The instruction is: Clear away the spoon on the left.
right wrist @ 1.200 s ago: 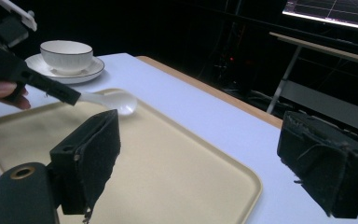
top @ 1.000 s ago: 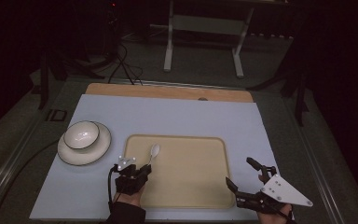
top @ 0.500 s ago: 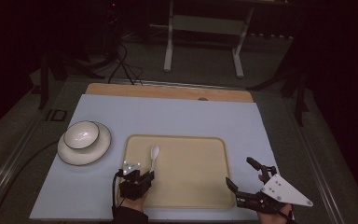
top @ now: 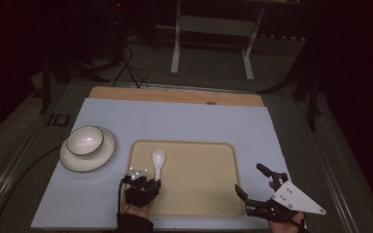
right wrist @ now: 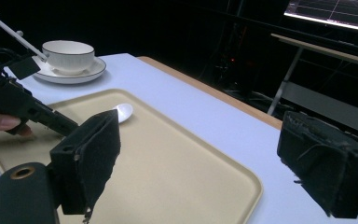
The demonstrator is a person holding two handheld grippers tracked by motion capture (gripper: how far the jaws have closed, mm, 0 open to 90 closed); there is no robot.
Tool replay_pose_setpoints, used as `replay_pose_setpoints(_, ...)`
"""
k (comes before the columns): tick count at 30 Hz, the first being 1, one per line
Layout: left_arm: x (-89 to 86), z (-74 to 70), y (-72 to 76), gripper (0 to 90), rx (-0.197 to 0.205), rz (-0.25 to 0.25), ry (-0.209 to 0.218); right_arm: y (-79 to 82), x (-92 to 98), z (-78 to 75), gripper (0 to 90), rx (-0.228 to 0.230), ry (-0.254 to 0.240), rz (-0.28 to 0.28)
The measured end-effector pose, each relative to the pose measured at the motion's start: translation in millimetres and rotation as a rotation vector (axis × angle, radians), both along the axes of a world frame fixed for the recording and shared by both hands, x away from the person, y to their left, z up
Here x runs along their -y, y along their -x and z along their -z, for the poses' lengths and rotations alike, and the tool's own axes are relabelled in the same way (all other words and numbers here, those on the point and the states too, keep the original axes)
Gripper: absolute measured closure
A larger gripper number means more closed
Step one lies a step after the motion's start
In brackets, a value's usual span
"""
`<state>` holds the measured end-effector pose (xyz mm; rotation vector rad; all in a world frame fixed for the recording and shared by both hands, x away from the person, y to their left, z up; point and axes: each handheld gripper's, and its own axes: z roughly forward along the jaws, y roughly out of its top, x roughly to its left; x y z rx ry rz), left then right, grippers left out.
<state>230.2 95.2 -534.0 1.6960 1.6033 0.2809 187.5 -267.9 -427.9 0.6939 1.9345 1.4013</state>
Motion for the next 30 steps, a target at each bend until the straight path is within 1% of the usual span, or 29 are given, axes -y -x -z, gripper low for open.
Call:
replay_pose_setpoints(2,0.2,-0.1,-0.6,72.1,0.001,0.002,-0.007,-0.1,-0.2,0.0,13.2,-0.001,-0.001,0.0)
replay_pose_setpoints(4,0.3,-0.1,-1.1,72.1,0.0,0.004,-0.004,-0.1,-0.5,0.0,13.2,0.0,-0.001,-0.001)
replay_pose_setpoints(8,-0.7,-2.2,-1.3,72.0,0.009,0.003,-0.013,-0.2,-0.6,-0.1,13.2,0.002,-0.001,-0.002)
replay_pose_setpoints(9,-0.7,-2.2,-1.3,69.0,0.009,0.003,-0.013,-0.2,-0.6,-0.1,13.2,0.002,-0.001,-0.002)
replay_pose_setpoints(11,-0.6,-5.6,-1.9,68.6,0.02,0.023,-0.025,-0.6,-0.6,0.0,13.2,0.0,-0.001,-0.002)
replay_pose_setpoints(13,-0.4,-9.2,-3.1,66.8,0.028,0.045,-0.019,-0.9,-1.0,0.3,13.2,-0.002,0.0,-0.001)
replay_pose_setpoints(14,0.4,-13.6,-4.5,65.7,0.031,0.075,-0.027,-0.7,-1.0,0.2,13.2,-0.001,0.001,-0.002)
replay_pose_setpoints(15,0.4,-13.6,-4.5,65.3,0.031,0.075,-0.027,-0.7,-1.0,0.2,13.2,-0.001,0.001,-0.002)
replay_pose_setpoints(16,0.1,-15.8,-5.0,65.3,0.032,0.086,-0.03,-0.5,-1.1,0.1,13.2,0.001,0.001,-0.002)
replay_pose_setpoints(18,-0.1,-19.6,-6.2,65.2,0.03,0.112,-0.05,-0.6,-0.8,0.0,13.2,0.0,0.002,-0.002)
replay_pose_setpoints(21,-0.5,-21.7,-6.5,65.2,0.027,0.125,-0.061,-0.6,-0.7,0.1,13.2,-0.001,0.0,0.0)
replay_pose_setpoints(22,-0.7,-22.7,-7.2,65.2,0.013,0.154,-0.077,-0.6,-0.6,0.1,13.2,-0.002,0.0,0.001)
replay_pose_setpoints(23,-0.6,-22.7,-7.3,63.4,0.012,0.159,-0.085,-0.7,-0.7,0.3,13.1,-0.002,0.001,0.001)
replay_pose_setpoints(24,-1.1,-22.4,-8.1,63.4,0.004,0.169,-0.091,-0.7,-0.7,0.3,13.2,-0.003,0.001,0.001)
replay_pose_setpoints(27,-1.8,-21.2,-10.4,62.4,-0.011,0.179,-0.093,-0.6,-0.9,0.5,13.2,-0.003,0.004,0.001)
replay_pose_setpoints(28,-2.0,-20.9,-11.5,62.4,-0.017,0.184,-0.087,-0.6,-0.9,0.5,13.2,-0.003,0.004,0.001)
replay_pose_setpoints(30,-1.5,-20.9,-12.9,60.5,-0.022,0.209,-0.084,-0.5,-0.8,0.5,13.2,-0.002,0.004,0.001)
